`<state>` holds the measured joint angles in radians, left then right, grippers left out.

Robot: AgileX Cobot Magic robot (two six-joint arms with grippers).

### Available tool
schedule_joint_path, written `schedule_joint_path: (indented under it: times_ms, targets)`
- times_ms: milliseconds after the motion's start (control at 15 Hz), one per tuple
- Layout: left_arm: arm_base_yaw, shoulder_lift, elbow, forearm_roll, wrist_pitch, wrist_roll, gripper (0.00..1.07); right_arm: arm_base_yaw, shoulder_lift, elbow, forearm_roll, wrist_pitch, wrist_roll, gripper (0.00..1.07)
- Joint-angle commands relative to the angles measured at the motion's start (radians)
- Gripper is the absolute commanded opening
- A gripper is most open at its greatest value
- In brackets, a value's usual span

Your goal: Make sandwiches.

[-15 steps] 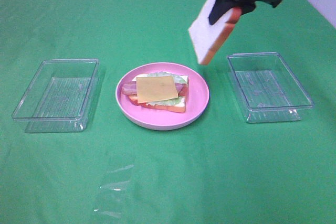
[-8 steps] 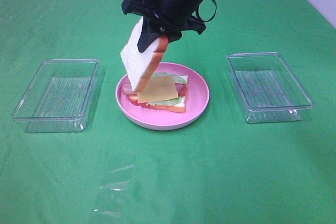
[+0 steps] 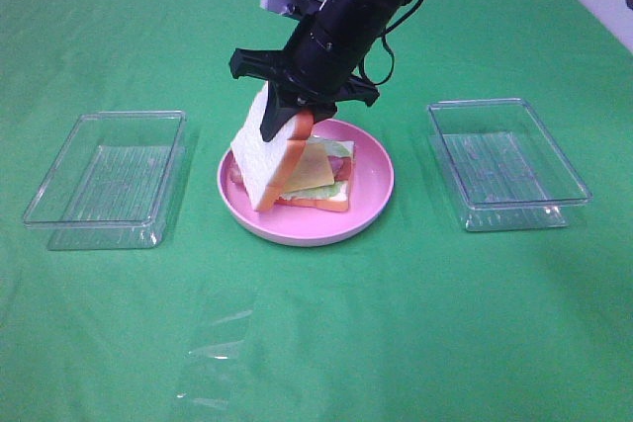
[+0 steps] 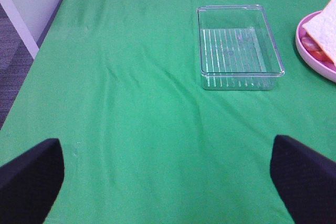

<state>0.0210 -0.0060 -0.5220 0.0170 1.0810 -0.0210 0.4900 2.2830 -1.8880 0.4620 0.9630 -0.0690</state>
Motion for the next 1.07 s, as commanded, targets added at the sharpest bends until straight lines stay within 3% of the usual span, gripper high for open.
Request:
schedule_joint_path:
  times_ms: [67, 133, 200, 333, 800, 1067]
  targets:
    - [-0.009, -0.003, 0.004, 0.0, -0.005, -0.008, 1.0, 0.0, 0.001, 0.001, -0.054, -0.023, 0.019, 0.18]
    - [-0.009, -0.003, 0.004, 0.0, -0.005, -0.008, 1.0, 0.0, 0.001, 0.001, -0.071, -0.025, 0.032, 0.23]
    - [-0.009, -0.003, 0.004, 0.0, -0.005, -0.008, 1.0, 0.0, 0.001, 0.001, -0.116, -0.024, 0.042, 0.53]
    - [-0.009, -0.003, 0.004, 0.0, -0.005, -0.008, 1.0, 0.0, -0.005, -0.001, -0.166, -0.021, 0.036, 0.86]
    - [-0.009, -0.003, 0.004, 0.0, -0.005, -0.008, 1.0, 0.0, -0.189, -0.001, -0.512, 0.152, 0.076, 0.9]
    - [-0.009, -0.003, 0.004, 0.0, -0.005, -0.008, 1.0, 0.0, -0.323, 0.014, -0.537, 0.365, 0.083, 0.9]
